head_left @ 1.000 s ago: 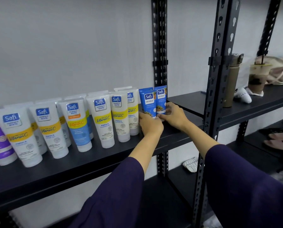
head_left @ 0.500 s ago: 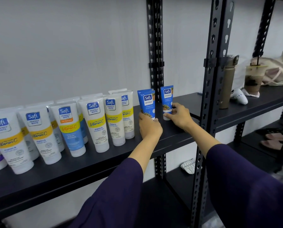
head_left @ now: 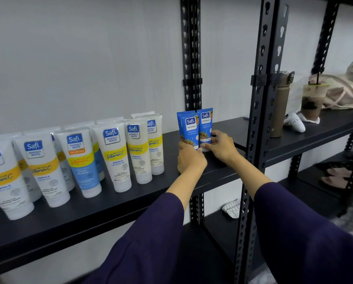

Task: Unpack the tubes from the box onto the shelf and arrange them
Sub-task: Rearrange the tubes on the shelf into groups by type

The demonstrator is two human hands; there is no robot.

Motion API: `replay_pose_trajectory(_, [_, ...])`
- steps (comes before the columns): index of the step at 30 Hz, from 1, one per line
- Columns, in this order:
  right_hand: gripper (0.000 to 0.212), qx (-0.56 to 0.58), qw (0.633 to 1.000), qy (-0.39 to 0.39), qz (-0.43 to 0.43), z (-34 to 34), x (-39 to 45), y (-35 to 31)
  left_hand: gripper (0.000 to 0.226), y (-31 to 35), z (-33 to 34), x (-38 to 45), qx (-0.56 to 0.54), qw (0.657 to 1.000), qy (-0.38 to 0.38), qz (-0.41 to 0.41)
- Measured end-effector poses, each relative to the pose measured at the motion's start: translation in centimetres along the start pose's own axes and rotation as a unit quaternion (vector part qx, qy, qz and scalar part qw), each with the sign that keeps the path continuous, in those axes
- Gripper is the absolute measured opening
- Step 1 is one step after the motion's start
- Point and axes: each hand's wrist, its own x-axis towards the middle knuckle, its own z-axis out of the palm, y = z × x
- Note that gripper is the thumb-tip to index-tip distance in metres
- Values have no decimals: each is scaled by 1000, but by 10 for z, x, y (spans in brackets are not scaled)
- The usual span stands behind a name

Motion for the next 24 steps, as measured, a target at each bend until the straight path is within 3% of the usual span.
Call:
replay_pose_trajectory(4, [45,-4,1000,5,3,1,-1,-1,53,-2,-1,-3,34,999,-3,4])
replay_pose_trajectory(8, [58,-14,1000,17,12,-1,-7,-3,71,-3,-8,-6,36,999,-31,2])
replay_pose_trajectory(11, [54,-27,998,55,8,-2,-17,-5,61,-6,-17,-13,29,999,-33,19])
replay_pose_trajectory(16, [20,10,992,124,-28,-2,-47,-16,30,-21,-38,-41,23,992,27,120])
replay_pose_trajectory(20, [14,63,990,107,-68,9,-73,-36,14,-33,-63,-70,-23,977,92,189])
replay_pose_trajectory(24, [14,116,987,57,-91,31,-95,-62,16,-57,-90,-91,-8,949,192,251])
